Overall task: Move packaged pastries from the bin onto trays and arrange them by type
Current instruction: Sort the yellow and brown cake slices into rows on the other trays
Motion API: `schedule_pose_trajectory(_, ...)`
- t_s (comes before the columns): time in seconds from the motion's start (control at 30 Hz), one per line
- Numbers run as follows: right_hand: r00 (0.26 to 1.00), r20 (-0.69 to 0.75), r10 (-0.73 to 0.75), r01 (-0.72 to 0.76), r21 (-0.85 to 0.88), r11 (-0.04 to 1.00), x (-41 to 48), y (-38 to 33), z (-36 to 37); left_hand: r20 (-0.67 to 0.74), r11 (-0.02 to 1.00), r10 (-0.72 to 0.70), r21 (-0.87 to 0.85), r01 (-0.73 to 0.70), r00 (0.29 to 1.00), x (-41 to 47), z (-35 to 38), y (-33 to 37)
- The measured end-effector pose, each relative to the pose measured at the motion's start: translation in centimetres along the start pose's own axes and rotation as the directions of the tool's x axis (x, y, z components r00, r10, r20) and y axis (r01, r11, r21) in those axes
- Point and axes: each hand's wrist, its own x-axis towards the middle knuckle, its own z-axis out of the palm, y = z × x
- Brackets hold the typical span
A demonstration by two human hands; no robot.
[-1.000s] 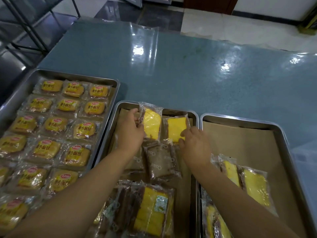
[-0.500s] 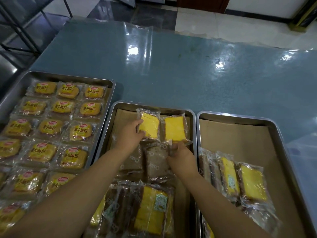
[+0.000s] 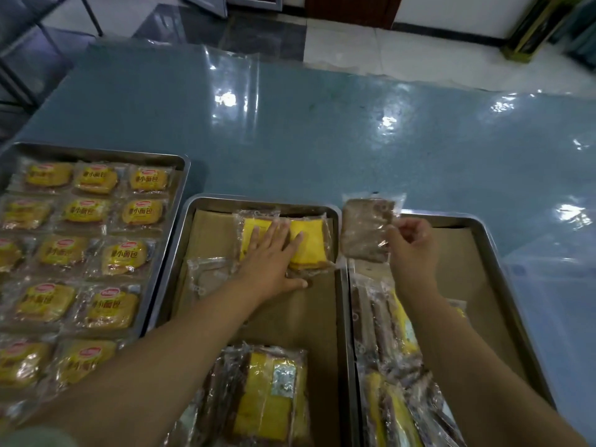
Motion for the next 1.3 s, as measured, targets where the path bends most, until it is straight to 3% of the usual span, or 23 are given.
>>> schedule_pose_trajectory(0.13,0.993,-0.098,0.059,-0.067,-0.077,0.995,3.4,1.9,-2.0,0.041,0.998,-0.040,0.051,0.038,0.998,0.3,0.4,0.5)
schedule_pose_trajectory(0.3,0.988,-0.061,0.145,-0.156,-0.240,0.958,5.1,5.5,-2.4,0.008,0.999,-0.041,0.035,0.041,0.999,0.5,0.5,0.5)
schedule_pose_trajectory(0.47,0.967,-0.014,0.254,-0.247,-0.281,0.927,4.9,6.8,-1.7,-0.013,1.000,-0.028,0.002,0.028,1.000,0.7,0.9,0.1)
schedule_pose_trajectory(0.63,0.999,-0.033,-0.037,0.006,-0.667,0.745,2.7,5.5,0.7,-0.076,0.992,-0.098,-0.092,0.091,0.992,-1.1,0.6,-2.2)
schedule_pose_trajectory(0.73,0.959,0.134,-0.250,0.275,-0.653,0.706,0.5,3.9,3.7,-0.106,0.981,-0.175,-0.107,0.164,0.979,-3.4,-0.1,-5.1)
schedule_pose_trajectory(0.8,0.886,0.334,-0.322,0.463,-0.591,0.660,-1.3,3.2,6.2,-0.109,0.971,-0.220,-0.116,0.207,0.969,-5.0,-0.7,-7.1)
schedule_pose_trajectory(0.9,0.693,0.659,-0.291,0.694,-0.502,0.516,-3.9,3.3,9.7,-0.058,0.968,-0.218,-0.138,0.208,0.974,-7.1,-1.1,-9.6)
schedule_pose_trajectory(1.0,0.532,0.823,-0.202,0.824,-0.447,0.347,-5.9,4.3,12.4,-0.014,0.987,-0.137,-0.089,0.135,0.990,-8.3,-1.3,-11.1)
schedule_pose_trajectory(1.07,0.500,0.853,-0.150,0.851,-0.452,0.267,-6.5,4.8,13.2,-0.008,0.992,-0.095,-0.079,0.095,0.995,-8.7,-1.2,-11.5)
schedule_pose_trajectory(1.3,0.537,0.844,-0.011,0.832,-0.527,0.175,-6.9,4.7,13.6,-0.045,0.978,-0.085,-0.197,0.075,0.995,-9.5,-1.2,-12.0)
